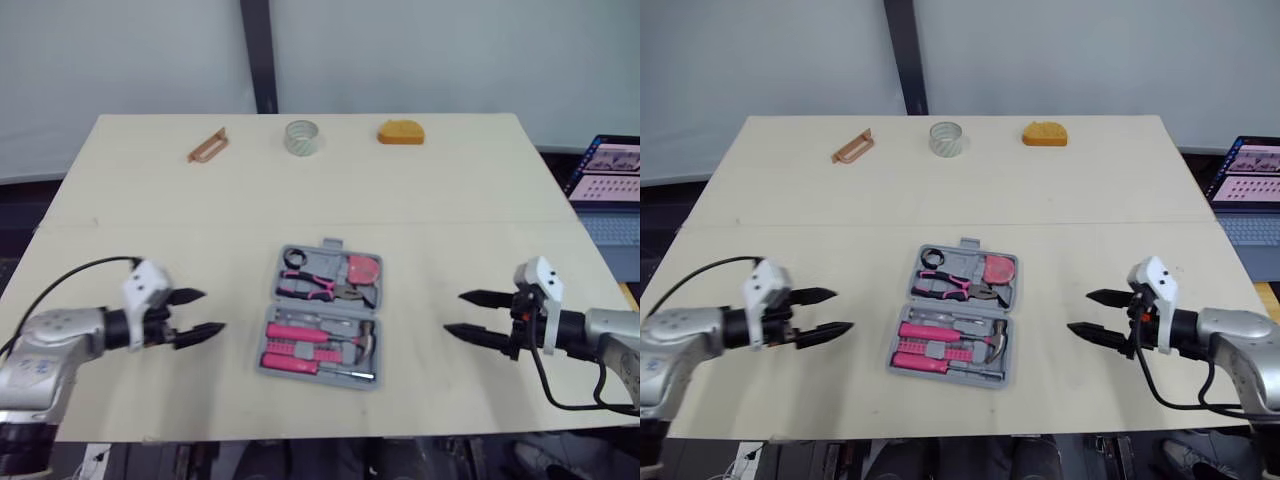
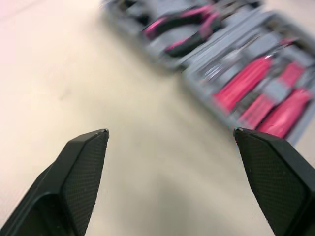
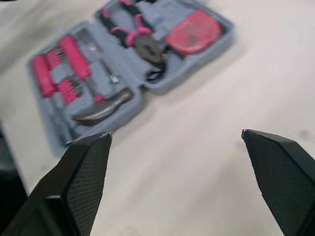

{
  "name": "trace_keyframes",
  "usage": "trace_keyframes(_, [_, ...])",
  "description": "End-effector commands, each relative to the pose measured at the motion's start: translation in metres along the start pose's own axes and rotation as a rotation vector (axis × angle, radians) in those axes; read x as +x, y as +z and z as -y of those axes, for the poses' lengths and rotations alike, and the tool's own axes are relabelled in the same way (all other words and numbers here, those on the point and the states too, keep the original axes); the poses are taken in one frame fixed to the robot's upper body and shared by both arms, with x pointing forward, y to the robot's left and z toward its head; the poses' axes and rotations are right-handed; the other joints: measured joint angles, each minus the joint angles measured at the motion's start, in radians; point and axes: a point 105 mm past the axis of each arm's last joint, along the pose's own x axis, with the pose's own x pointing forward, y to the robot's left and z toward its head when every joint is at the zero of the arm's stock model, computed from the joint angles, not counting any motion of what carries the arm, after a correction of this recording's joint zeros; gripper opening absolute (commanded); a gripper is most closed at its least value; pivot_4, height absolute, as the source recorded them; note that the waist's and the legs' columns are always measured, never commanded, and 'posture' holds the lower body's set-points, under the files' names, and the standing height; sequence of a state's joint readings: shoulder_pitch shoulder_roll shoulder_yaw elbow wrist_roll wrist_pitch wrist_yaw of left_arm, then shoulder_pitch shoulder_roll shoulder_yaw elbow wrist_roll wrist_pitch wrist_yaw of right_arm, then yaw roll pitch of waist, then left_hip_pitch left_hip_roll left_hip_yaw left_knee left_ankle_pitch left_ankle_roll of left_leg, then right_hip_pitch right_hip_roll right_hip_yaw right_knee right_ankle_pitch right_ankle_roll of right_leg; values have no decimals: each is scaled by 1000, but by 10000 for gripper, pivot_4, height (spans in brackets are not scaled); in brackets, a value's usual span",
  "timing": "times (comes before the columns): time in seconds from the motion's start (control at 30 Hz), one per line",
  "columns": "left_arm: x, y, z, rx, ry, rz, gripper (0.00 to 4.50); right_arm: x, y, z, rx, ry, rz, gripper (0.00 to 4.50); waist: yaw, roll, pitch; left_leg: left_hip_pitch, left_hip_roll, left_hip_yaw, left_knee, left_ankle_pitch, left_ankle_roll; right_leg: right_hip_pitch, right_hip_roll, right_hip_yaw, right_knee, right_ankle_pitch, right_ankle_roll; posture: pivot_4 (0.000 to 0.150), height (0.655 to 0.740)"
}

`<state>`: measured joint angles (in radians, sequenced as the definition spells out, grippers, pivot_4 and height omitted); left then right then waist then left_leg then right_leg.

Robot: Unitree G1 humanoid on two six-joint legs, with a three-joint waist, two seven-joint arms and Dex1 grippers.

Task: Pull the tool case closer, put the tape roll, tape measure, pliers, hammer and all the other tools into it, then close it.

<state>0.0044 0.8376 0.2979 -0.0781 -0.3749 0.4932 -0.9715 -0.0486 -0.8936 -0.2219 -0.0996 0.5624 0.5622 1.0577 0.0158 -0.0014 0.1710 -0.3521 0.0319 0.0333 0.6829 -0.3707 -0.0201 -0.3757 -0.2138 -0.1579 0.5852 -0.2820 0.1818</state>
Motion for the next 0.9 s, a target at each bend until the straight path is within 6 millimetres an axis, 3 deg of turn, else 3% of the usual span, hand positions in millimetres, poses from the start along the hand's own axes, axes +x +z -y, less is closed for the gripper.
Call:
trace_keyframes(0.03, [-40, -6, -27, -4, 193, 13, 44848, -15, -4, 20, -14, -120, 32, 45000, 2, 0, 0, 0, 0, 0, 0, 0, 0, 0, 0, 0, 0, 0, 0, 1500, 7400])
trace_keyframes(0.23, [-95, -56, -48, -102, 408, -48, 44848, -35, -22, 48, 21, -264, 40, 45000, 3, 0, 0, 0, 0, 0, 0, 0, 0, 0, 0, 0, 0, 0, 0, 1500, 7400])
trace_keyframes(0.4, [-104, -70, -51, -111, 440, -56, 44848, -37, -26, 54, 20, -281, 43, 45000, 2, 1, 1, 0, 0, 1, -1, 0, 0, 0, 0, 0, 0, 0, 0, 1500, 7400])
trace_keyframes(0.57, [-92, -63, -53, -80, 413, -39, 44848, -35, -21, 56, 10, -281, 57, 45000, 1, 1, 1, 0, 0, 1, -1, 0, 0, 0, 0, 0, 0, 0, 0, 1500, 7400])
trace_keyframes(0.73, [-65, -47, -48, -16, 329, -35, 44848, -21, -8, 45, -4, -235, 95, 45000, -2, 1, 1, 0, 0, 1, -1, 0, 0, -1, 0, 0, 0, 0, 0, 1500, 7400])
trace_keyframes(0.83, [-41, -31, -44, 31, 259, -4, 37578, -4, 1, 29, -19, -173, 105, 45000, -1, 1, 1, 0, 0, 1, -1, 0, 0, -1, 0, 0, 1, 0, 0, 1500, 7400])
trace_keyframes(0.9, [-20, -20, -39, 65, 205, 8, 27563, 10, 6, 19, -32, -135, 106, 45000, 0, 1, 1, 0, 0, 1, 0, 0, 0, -1, 0, 0, 1, 0, 0, 1500, 7400])
